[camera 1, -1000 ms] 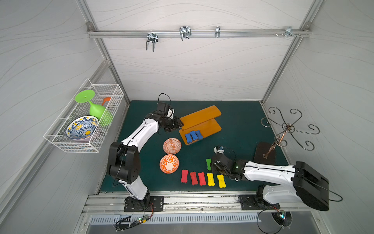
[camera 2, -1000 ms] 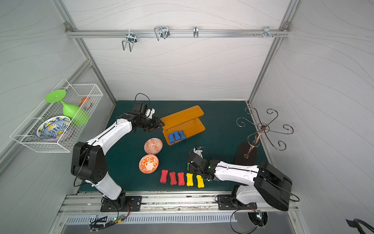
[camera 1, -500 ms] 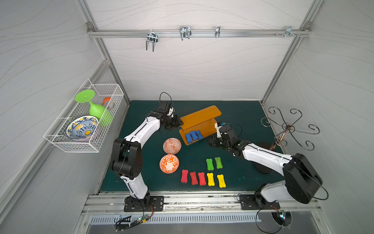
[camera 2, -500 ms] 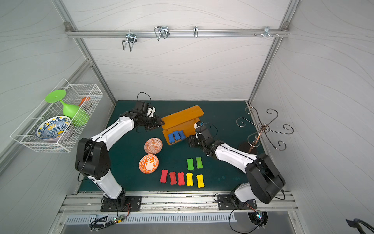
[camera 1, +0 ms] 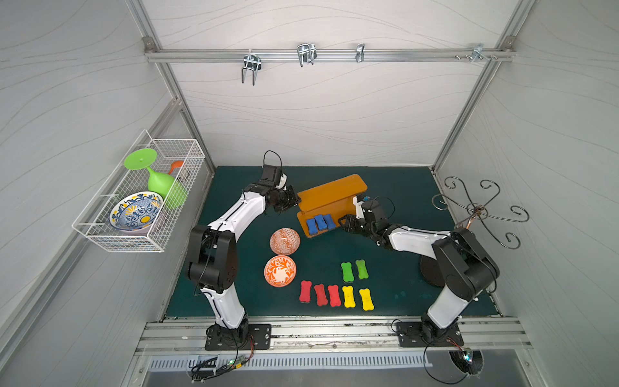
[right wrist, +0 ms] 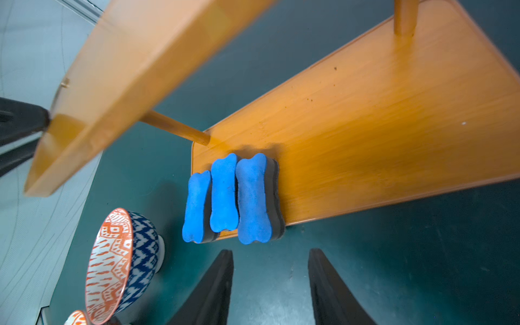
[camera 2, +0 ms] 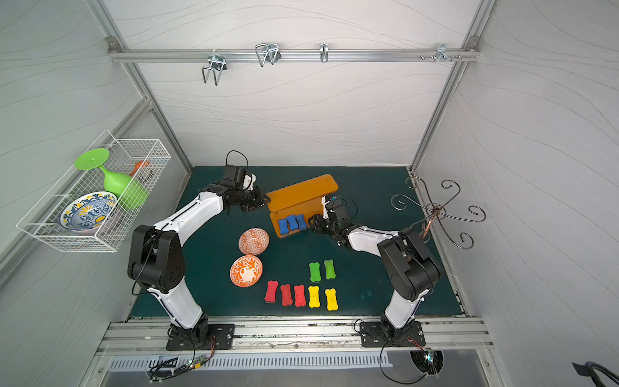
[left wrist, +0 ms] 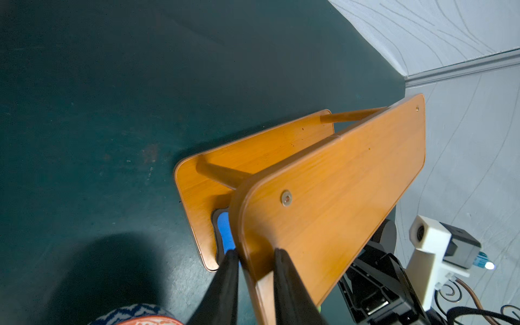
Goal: Remove the whiteboard erasers from the shelf
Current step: Place the whiteboard eraser at the center of the board, then pick up the whiteboard eraser from the shelf.
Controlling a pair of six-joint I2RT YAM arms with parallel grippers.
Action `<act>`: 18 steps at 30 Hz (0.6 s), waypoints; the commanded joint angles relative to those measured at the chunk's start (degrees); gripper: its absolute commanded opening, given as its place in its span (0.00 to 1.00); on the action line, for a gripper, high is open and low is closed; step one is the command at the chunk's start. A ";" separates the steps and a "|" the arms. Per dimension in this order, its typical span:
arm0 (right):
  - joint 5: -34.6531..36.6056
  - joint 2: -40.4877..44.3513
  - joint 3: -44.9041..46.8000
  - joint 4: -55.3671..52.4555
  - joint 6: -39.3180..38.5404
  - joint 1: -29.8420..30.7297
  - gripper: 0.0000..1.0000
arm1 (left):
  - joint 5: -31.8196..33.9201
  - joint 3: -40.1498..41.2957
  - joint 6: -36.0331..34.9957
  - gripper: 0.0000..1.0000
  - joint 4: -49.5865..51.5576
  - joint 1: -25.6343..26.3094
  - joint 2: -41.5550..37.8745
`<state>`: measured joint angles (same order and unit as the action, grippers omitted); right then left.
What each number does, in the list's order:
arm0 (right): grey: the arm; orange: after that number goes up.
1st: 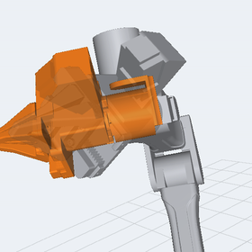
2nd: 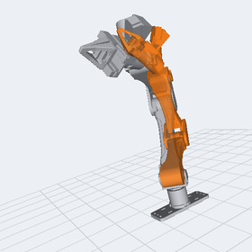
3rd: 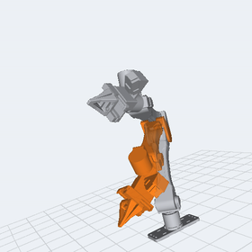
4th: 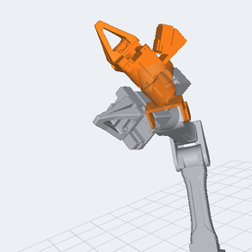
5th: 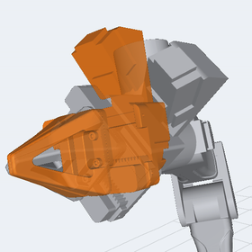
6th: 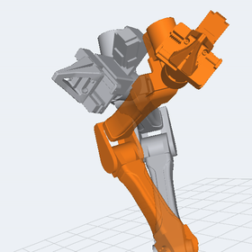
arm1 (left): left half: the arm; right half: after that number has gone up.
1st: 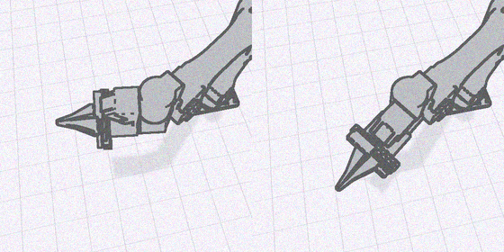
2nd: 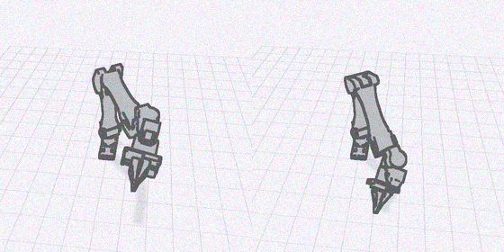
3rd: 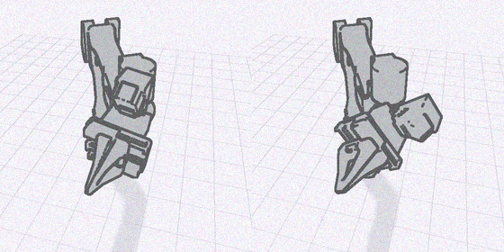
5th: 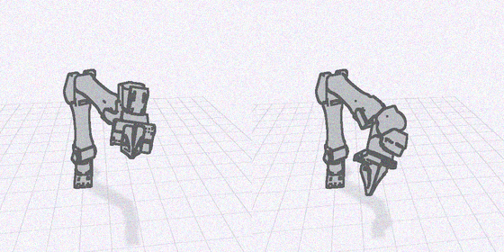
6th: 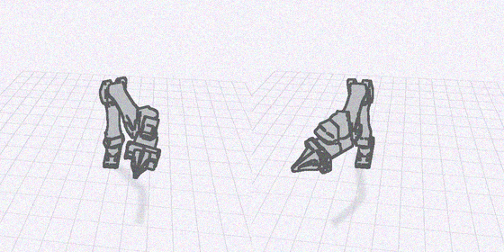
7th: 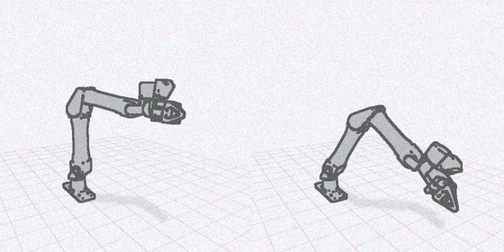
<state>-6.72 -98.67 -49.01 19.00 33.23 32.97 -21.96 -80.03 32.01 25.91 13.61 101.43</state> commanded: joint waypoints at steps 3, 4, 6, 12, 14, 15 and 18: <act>0.08 -3.74 0.41 7.48 3.30 -0.40 0.48 | -0.32 0.57 -0.53 0.15 -2.59 -0.07 1.23; 0.22 -4.51 0.40 8.18 3.92 -0.36 0.48 | -0.46 0.65 -0.54 0.13 -2.57 -0.07 1.11; 0.30 -5.81 0.06 9.42 4.63 -0.36 0.48 | -0.63 0.66 -0.72 0.12 -2.55 -0.07 0.88; 0.11 -9.07 -2.17 10.63 4.97 -0.19 0.48 | -1.33 0.70 -1.38 0.01 -1.74 -0.07 0.68; 0.12 -9.84 -2.95 10.35 4.92 -0.10 0.48 | -1.41 0.83 -1.60 0.01 -1.55 -0.07 0.55; 0.12 -10.26 -3.31 10.27 4.92 -0.01 0.48 | -1.50 0.82 -1.68 0.01 -1.48 -0.07 0.59; 0.18 -11.16 -4.03 10.35 4.99 0.16 0.48 | -1.85 1.03 -1.77 0.01 -1.36 -0.07 0.54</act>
<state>-6.55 -108.60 -51.83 27.97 37.91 32.97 -22.41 -79.90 31.62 23.88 13.37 101.43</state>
